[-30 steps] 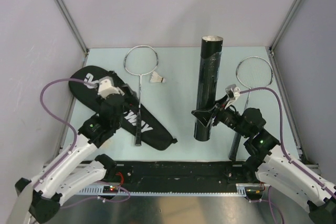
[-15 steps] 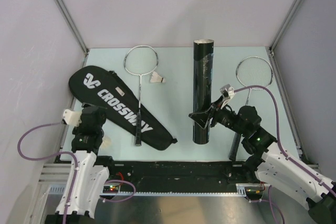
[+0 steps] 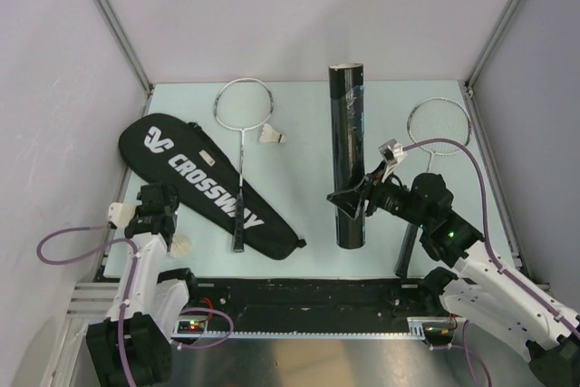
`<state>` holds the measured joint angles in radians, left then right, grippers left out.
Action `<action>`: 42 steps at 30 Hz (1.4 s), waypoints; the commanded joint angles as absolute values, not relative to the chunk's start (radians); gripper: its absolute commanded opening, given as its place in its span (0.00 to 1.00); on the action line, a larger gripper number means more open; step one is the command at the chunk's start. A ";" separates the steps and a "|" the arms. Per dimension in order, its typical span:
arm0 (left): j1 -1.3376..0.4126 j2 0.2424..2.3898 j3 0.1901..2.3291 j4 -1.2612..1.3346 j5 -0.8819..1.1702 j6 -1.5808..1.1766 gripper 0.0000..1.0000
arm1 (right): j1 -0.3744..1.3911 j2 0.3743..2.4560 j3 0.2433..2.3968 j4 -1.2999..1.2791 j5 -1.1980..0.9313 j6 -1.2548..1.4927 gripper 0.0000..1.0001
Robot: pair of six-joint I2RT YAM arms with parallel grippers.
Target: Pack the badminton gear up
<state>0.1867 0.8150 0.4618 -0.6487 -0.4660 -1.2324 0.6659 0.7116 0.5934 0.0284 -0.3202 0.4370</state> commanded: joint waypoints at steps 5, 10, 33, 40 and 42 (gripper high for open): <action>0.203 0.795 0.469 -0.673 -0.541 -1.360 1.00 | 0.653 0.684 0.705 0.011 -0.299 0.432 0.32; 0.204 0.800 0.506 -0.710 -0.525 -1.327 1.00 | 0.653 0.687 0.719 0.005 -0.289 0.436 0.32; 0.204 0.833 0.491 -0.572 -0.528 -1.148 1.00 | 0.611 0.643 0.672 -0.014 -0.336 0.314 0.34; 0.202 0.858 0.434 -0.304 -0.346 -1.028 1.00 | 0.562 0.627 0.659 -0.017 -0.409 0.299 0.35; 0.190 0.883 0.446 -0.251 -0.295 -0.991 1.00 | 0.553 0.615 0.658 -0.029 -0.414 0.288 0.36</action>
<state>0.1932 0.8509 0.4431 -0.4370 -0.4038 -1.0901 0.5701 0.6518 0.6510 -0.0864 -0.3679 0.3267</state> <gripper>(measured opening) 0.996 0.690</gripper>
